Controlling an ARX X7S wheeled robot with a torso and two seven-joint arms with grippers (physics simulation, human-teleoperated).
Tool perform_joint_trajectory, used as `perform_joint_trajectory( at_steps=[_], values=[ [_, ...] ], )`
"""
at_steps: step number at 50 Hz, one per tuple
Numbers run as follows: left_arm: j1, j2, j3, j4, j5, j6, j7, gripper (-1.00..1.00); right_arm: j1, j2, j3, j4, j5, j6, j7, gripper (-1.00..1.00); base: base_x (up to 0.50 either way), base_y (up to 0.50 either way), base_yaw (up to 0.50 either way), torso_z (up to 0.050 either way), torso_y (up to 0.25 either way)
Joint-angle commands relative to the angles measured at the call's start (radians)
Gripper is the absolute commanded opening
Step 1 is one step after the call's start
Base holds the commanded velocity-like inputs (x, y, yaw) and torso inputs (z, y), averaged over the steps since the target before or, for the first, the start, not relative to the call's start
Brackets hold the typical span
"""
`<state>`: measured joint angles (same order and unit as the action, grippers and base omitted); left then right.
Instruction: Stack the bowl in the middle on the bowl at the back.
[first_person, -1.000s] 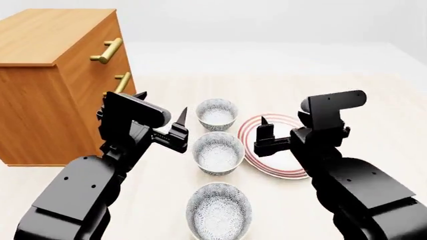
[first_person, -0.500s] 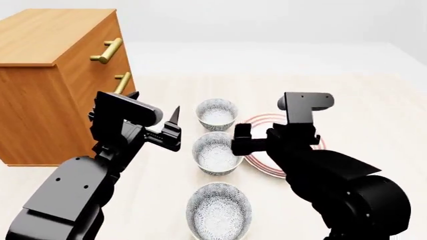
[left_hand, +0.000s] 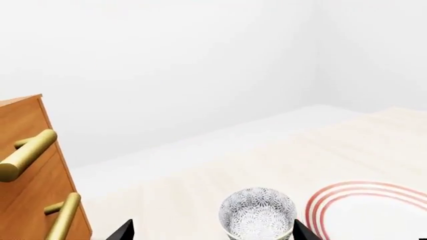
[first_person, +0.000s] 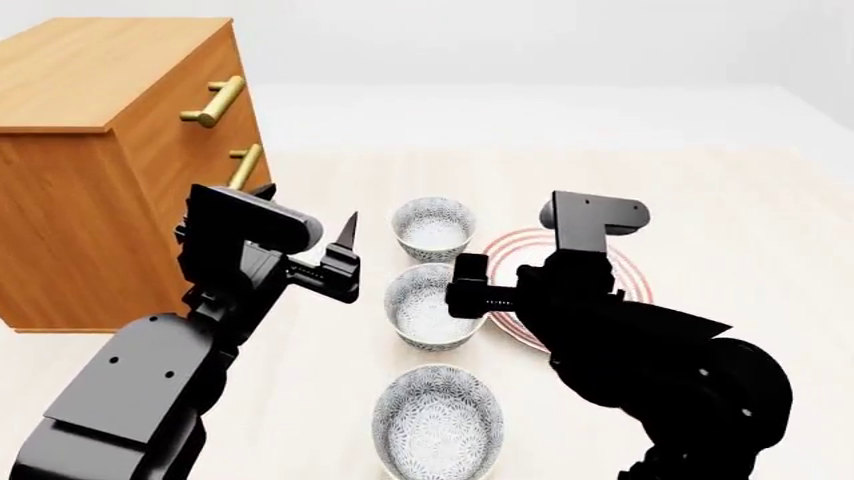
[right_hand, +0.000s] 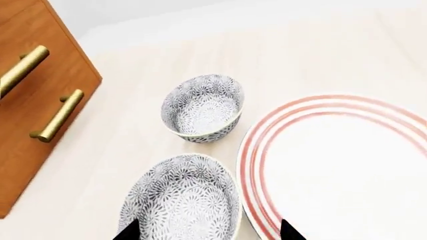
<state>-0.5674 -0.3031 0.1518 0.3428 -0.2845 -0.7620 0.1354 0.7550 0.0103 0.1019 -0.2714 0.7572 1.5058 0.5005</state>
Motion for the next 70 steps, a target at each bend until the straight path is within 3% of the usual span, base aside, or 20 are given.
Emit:
perform_joint_trajectory(
  at_steps=[1, 14, 39, 70],
  values=[
    [0.003, -0.003, 0.001, -0.004, -0.005, 0.006, -0.001, 1.0, -0.012, -0.003, 0.009, 0.044, 0.178, 0.007, 0.185, 1.0, 0.0, 0.0, 0.0, 0.0, 0.0],
    [0.004, -0.007, 0.002, -0.006, -0.009, 0.009, -0.004, 1.0, -0.031, 0.006, -0.02, 0.095, 0.297, -0.049, 0.291, 1.0, 0.0, 0.0, 0.0, 0.0, 0.0],
    [0.004, -0.014, 0.0, -0.023, -0.017, 0.022, -0.008, 1.0, -0.038, 0.024, -0.055, 0.158, 0.363, -0.133, 0.356, 1.0, 0.0, 0.0, 0.0, 0.0, 0.0],
    [-0.001, -0.022, 0.005, -0.054, -0.02, 0.041, -0.013, 1.0, -0.019, 0.048, -0.143, 0.305, 0.329, -0.29, 0.306, 1.0, 0.0, 0.0, 0.0, 0.0, 0.0]
  ],
)
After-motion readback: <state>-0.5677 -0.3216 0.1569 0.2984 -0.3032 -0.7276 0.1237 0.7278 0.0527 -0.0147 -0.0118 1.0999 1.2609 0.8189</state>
